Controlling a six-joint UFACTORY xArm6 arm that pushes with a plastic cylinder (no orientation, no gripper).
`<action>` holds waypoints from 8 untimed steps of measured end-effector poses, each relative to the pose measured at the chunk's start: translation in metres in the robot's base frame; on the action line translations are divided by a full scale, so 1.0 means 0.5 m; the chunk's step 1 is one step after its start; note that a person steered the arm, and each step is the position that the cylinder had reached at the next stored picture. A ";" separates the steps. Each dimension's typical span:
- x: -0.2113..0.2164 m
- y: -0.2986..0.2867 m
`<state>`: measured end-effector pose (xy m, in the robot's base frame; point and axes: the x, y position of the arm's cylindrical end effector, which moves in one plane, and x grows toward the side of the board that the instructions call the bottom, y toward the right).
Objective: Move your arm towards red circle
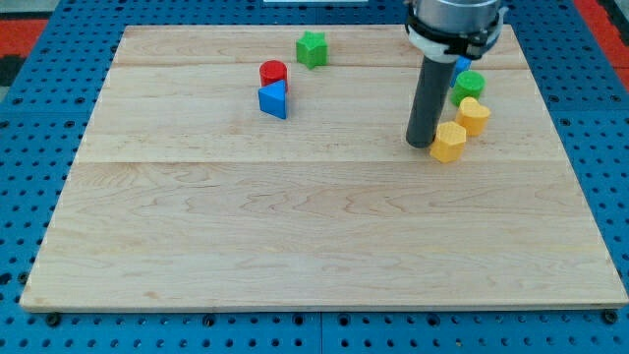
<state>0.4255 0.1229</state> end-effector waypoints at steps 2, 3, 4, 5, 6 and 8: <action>0.042 0.037; 0.059 0.081; 0.112 0.036; 0.108 -0.175; 0.071 -0.333; 0.050 -0.658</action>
<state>0.4508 -0.2062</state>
